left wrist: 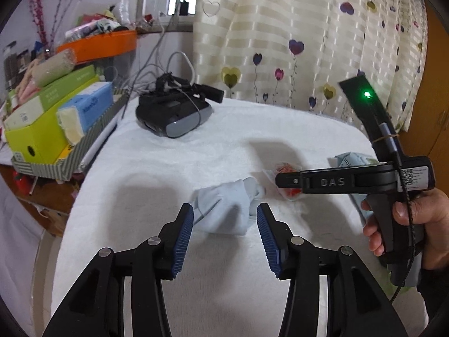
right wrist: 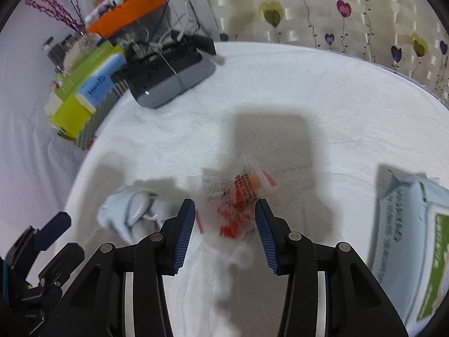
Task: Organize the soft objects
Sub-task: 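Grasp the gray glove with the left tool while the right tool grasps the clear candy bag, then lift and carry the gray glove and candy bag toward the box with both tools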
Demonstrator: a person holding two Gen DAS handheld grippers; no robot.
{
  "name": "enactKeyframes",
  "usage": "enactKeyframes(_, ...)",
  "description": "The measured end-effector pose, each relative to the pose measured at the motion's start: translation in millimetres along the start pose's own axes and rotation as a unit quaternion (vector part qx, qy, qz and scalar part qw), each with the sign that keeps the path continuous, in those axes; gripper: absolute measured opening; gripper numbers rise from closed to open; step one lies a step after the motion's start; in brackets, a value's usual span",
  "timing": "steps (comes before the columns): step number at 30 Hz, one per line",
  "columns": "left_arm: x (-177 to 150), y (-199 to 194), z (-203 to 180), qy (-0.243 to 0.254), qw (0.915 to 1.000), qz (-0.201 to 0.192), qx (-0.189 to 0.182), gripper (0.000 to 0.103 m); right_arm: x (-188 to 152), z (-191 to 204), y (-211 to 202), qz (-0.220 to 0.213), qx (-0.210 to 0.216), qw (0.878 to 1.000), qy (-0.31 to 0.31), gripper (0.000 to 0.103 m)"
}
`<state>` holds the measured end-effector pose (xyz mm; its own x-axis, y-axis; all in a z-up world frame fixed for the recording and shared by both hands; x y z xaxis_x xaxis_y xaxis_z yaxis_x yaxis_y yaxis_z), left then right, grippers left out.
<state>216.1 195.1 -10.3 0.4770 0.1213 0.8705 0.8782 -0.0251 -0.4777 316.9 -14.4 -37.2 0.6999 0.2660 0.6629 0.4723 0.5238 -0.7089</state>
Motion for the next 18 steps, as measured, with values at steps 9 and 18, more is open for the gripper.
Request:
enactKeyframes(9, -6, 41, 0, 0.012, 0.9995, 0.027, -0.005, 0.049, 6, 0, 7, 0.005, -0.032, 0.999, -0.027, 0.014)
enactKeyframes(18, -14, 66, -10, 0.042, 0.9983, 0.039, 0.011, 0.052, 8, -12, -2, 0.004, -0.036, 0.999, -0.035, 0.012)
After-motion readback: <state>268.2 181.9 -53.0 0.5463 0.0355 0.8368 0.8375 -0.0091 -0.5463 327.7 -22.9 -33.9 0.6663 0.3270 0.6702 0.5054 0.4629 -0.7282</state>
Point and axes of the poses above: each gripper's, at about its wrist camera, not at the fingertips, and y roughly the way its jaws point, z to its left, x to its top, the point moved 3 cm from there along y, roughly the way its jaws point, and after that the axes turned 14 degrees about -z, right-handed, at the moved point
